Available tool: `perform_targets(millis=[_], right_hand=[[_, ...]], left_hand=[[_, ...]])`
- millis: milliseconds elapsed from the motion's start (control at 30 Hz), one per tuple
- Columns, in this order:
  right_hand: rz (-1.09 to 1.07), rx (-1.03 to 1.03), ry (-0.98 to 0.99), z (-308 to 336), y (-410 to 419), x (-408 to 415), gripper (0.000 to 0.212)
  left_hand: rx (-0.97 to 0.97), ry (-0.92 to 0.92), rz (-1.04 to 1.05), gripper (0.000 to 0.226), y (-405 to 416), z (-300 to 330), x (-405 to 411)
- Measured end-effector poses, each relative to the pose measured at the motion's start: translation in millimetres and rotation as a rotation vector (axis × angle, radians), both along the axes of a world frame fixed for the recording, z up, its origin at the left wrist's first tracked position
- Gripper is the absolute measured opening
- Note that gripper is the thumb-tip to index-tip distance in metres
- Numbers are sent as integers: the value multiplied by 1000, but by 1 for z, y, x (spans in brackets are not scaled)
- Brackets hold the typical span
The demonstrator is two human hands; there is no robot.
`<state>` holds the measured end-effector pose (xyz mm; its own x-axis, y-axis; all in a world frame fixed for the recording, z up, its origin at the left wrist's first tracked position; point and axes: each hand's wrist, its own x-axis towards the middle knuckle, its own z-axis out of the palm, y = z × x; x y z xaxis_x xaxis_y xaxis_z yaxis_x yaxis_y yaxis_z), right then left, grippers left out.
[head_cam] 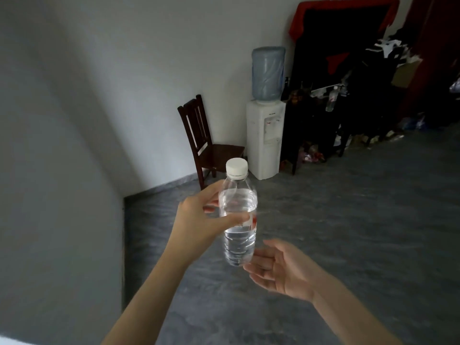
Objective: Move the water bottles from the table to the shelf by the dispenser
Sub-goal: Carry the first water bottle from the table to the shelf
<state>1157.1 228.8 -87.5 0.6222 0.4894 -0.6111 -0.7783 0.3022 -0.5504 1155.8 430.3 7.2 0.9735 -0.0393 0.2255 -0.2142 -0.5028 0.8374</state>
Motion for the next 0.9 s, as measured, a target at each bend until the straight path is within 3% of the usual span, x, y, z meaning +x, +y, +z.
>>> perform_targets(millis=[367,800,900], right_hand=[[-57,10,39,-1,8,158,56],[-248,32,55,14,34,375,59],[-273,39,49,11,31,407,59]], left_hand=[[-18,-15,-32,58,6,-3,164],[-128,-20,-199,71,27,8,396],[-128,-24,-238,65,22,8,434]])
